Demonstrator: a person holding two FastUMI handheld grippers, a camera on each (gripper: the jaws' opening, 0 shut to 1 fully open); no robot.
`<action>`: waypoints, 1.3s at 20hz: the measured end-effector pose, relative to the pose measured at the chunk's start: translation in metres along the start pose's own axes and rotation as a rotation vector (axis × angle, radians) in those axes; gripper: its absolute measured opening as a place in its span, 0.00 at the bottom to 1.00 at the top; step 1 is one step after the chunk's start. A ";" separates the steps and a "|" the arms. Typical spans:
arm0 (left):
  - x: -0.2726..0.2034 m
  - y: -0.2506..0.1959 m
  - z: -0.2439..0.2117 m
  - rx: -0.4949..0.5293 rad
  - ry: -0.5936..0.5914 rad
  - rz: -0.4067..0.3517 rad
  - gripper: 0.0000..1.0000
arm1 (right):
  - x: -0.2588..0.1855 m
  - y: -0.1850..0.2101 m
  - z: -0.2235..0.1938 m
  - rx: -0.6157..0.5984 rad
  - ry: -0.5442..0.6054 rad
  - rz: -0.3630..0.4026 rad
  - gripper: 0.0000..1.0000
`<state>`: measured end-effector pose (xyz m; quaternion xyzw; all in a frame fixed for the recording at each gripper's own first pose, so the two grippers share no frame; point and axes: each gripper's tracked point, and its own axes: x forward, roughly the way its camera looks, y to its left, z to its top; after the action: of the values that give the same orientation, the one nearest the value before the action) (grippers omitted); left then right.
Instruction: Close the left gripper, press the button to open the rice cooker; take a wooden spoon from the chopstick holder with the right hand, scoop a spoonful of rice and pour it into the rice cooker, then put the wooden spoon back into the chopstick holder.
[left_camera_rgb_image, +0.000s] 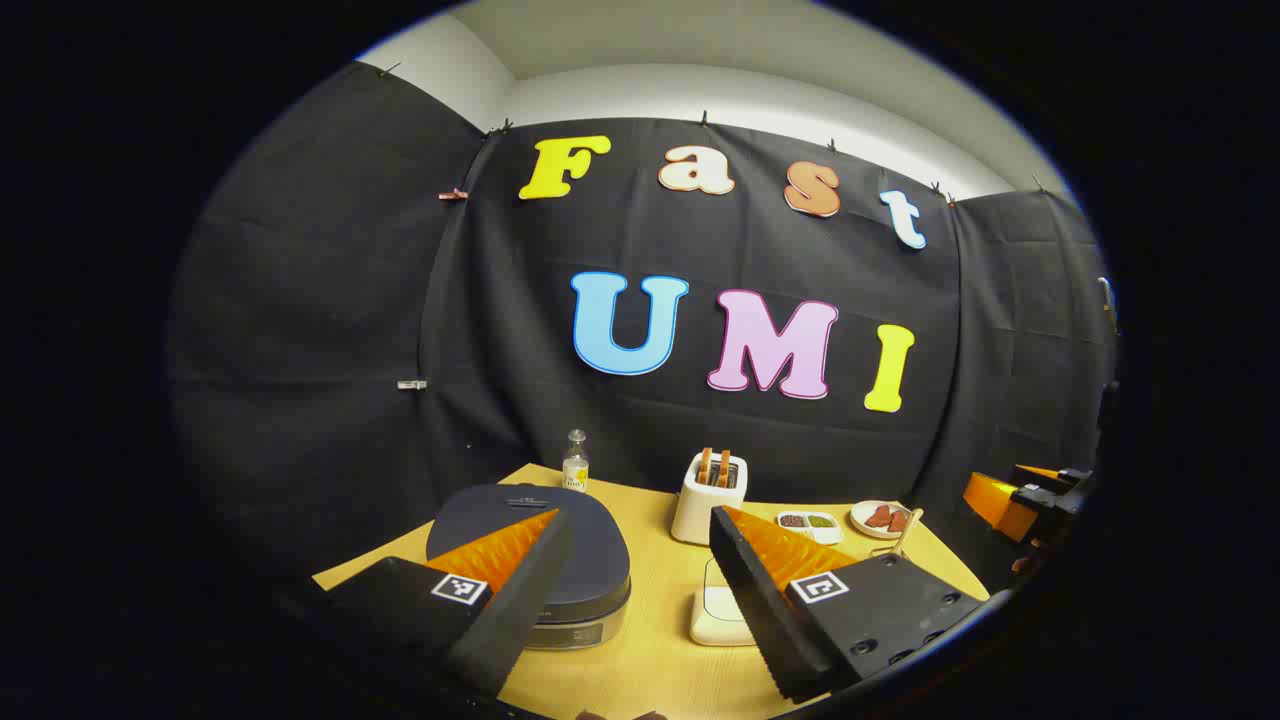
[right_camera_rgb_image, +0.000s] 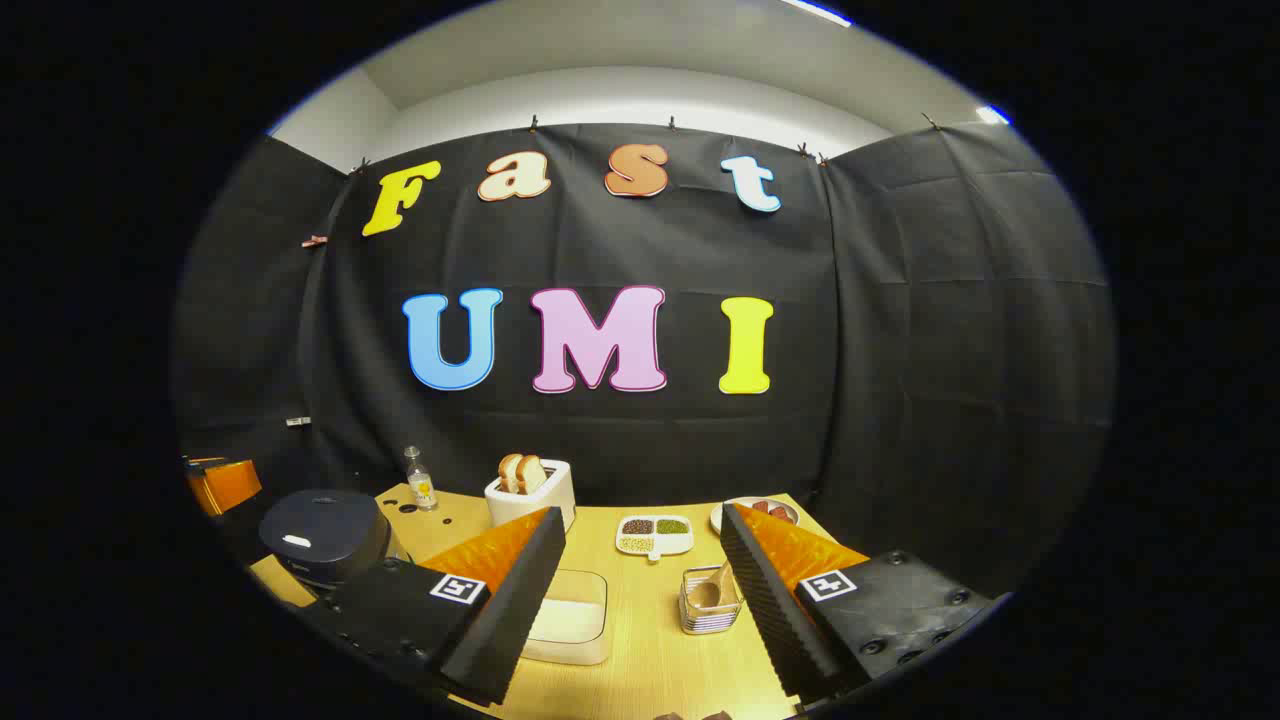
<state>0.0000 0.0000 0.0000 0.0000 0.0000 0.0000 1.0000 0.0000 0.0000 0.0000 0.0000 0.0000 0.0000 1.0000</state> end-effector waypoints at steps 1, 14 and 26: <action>-0.001 0.000 0.000 0.001 0.000 0.000 0.94 | -0.001 0.002 -0.001 0.000 0.003 0.006 0.98; -0.020 0.012 -0.003 -0.017 -0.002 0.023 0.94 | -0.011 0.019 -0.011 -0.016 0.017 0.048 0.98; -0.024 0.036 -0.002 -0.028 0.005 0.013 0.94 | -0.025 0.023 -0.006 -0.006 -0.002 0.012 0.96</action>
<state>-0.0242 0.0362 -0.0018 -0.0142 0.0026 0.0067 0.9999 -0.0249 0.0227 -0.0057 -0.0032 -0.0008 0.0062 1.0000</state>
